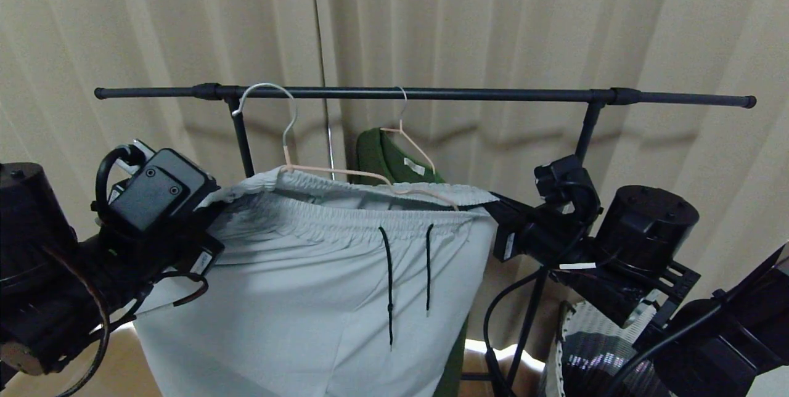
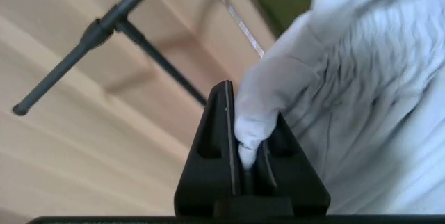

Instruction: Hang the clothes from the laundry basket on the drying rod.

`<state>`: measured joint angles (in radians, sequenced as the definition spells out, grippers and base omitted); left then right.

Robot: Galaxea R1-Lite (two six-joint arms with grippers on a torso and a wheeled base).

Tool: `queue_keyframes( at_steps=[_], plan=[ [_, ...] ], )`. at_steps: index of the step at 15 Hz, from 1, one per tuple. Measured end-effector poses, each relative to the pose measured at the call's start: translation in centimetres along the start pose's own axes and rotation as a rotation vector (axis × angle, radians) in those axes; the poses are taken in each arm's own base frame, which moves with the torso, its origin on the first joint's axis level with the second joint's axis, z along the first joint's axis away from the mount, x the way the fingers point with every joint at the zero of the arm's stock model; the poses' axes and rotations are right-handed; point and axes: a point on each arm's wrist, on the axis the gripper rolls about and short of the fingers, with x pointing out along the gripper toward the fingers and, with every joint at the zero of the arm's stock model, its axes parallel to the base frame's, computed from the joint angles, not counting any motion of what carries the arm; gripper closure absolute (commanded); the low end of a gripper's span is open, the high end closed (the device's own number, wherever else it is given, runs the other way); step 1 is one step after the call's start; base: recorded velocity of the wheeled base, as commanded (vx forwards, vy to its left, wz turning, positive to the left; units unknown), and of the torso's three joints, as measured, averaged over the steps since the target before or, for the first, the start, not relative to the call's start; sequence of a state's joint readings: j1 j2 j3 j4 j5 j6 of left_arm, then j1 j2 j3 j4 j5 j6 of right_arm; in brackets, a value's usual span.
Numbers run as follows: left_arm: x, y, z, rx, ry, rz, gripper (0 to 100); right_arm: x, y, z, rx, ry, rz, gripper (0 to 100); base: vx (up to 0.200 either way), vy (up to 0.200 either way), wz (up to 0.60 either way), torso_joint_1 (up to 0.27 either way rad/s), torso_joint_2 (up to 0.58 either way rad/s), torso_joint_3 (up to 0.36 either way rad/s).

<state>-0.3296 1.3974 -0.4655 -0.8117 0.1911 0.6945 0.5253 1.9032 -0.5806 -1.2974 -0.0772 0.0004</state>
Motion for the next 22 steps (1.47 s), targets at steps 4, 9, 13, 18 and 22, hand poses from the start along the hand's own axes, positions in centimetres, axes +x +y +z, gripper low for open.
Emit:
queue_keyframes(
  at_steps=[4, 9, 13, 18, 22],
  plan=[
    [0.0, 0.1, -0.7, 0.011, 0.030, 0.006, 100, -0.4, 1.2, -0.1, -0.005, 0.029, 0.040, 100, 0.000, 0.000, 0.00, 0.000, 0.00, 0.000],
    [0.0, -0.4, -1.4, 0.021, 0.058, -0.011, 100, -1.3, 4.3, 0.7, -0.017, 0.075, 0.143, 100, 0.000, 0.000, 0.00, 0.000, 0.00, 0.000],
    [-0.2, -0.9, -2.0, 0.060, 0.071, -0.020, 100, -1.5, 5.1, 2.5, -0.022, 0.062, 0.167, 100, 0.000, 0.000, 0.00, 0.000, 0.00, 0.000],
    [0.9, -0.2, -1.6, 0.010, 0.098, 0.134, 100, -3.4, 6.2, 2.9, -0.057, 0.087, 0.272, 100, 0.000, 0.000, 0.00, 0.000, 0.00, 0.000],
    [1.6, -0.5, -1.4, -0.051, 0.112, 0.165, 100, -4.6, 8.8, 3.6, -0.059, 0.069, 0.423, 100, 0.000, 0.000, 0.00, 0.000, 0.00, 0.000]
  ],
)
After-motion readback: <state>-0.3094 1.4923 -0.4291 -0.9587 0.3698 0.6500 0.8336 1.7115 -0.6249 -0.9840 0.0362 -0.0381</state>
